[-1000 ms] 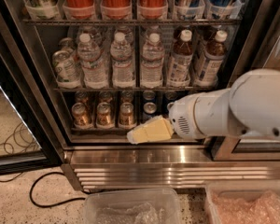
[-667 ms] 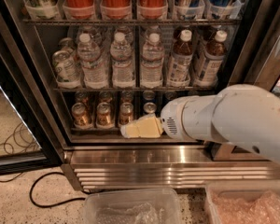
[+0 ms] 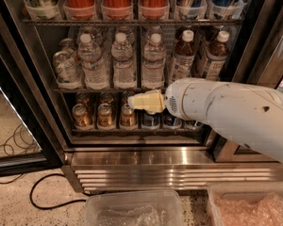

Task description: Pick water bottle from middle shelf of fridge

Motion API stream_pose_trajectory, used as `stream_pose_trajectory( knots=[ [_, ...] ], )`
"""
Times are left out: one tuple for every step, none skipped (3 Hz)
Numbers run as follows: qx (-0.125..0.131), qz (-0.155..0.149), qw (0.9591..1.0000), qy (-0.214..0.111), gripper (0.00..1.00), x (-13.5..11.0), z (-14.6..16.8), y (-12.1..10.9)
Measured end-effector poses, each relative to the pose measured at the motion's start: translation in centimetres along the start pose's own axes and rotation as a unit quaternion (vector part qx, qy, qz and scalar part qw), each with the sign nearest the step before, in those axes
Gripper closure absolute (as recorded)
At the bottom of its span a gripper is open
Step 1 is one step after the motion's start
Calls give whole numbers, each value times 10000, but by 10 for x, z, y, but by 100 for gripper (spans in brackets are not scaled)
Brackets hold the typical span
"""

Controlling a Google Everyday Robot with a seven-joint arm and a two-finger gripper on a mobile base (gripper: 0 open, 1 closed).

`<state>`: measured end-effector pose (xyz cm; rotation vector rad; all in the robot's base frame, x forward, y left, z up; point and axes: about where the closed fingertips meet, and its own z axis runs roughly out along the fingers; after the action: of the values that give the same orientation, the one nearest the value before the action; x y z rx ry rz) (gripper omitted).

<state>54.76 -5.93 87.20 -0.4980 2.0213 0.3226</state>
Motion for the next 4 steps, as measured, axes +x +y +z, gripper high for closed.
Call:
stream_pose_trajectory(
  knots=[
    [0,10,10000,7,0,1,0,2],
    [-130,382,9991,-152,0,0,18,14],
    [-229,567,9968,-517,0,-5,42,29],
    [-24,378,9941,-1014,0,-17,48,21]
  ],
)
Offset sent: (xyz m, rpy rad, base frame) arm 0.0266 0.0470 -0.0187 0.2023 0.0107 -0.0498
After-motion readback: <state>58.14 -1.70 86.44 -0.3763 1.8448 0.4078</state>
